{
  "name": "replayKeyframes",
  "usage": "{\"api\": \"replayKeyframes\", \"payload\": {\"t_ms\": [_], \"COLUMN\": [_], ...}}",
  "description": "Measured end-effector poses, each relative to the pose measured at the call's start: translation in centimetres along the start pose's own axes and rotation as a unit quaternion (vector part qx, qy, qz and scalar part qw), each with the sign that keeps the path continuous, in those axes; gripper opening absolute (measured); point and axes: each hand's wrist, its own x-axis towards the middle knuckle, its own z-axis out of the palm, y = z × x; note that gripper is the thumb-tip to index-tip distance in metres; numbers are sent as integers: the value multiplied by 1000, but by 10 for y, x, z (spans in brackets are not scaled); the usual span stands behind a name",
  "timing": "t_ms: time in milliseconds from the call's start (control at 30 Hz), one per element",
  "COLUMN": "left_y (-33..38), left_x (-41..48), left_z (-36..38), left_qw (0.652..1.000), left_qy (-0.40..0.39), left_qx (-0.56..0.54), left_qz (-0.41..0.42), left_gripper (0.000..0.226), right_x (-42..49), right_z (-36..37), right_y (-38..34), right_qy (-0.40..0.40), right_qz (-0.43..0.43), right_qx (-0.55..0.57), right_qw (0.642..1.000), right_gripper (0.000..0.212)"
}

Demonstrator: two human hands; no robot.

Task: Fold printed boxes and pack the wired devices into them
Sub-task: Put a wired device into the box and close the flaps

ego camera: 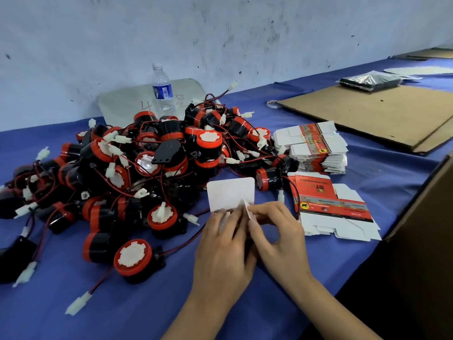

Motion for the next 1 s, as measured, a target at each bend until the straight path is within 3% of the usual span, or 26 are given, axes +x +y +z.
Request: {"api": "replayKeyframes", "payload": {"t_ms": [167, 367, 500, 667, 800, 1000], "left_y": [3, 7, 5, 1, 0, -1], "left_x": [-1, 5, 4, 2, 1, 1], "left_z": [3, 6, 7, 3, 1, 0], "left_qw": [999, 994, 990, 982, 989, 980], "left_qy": [19, 28, 38, 55, 51, 57], "left_qx": [-24, -26, -65, -110, -102, -161], "left_qz": [-35, -100, -116, -146, -97, -99], "left_gripper": [36, 42, 54, 87, 63, 52], "right_x": [1, 7, 9, 10, 13, 12], "right_z": [1, 1, 0, 2, 3, 4], "right_y": [0, 6, 11, 11, 10, 14], "right_qy": [-15, -96, -114, -109, -77, -78], "right_qz": [35, 109, 128, 148, 142, 170], "right_qx": [32, 123, 142, 144, 140, 177], "right_qw": [999, 982, 975, 972, 977, 966], "right_gripper": [11, 15, 10, 10, 16, 18]}}
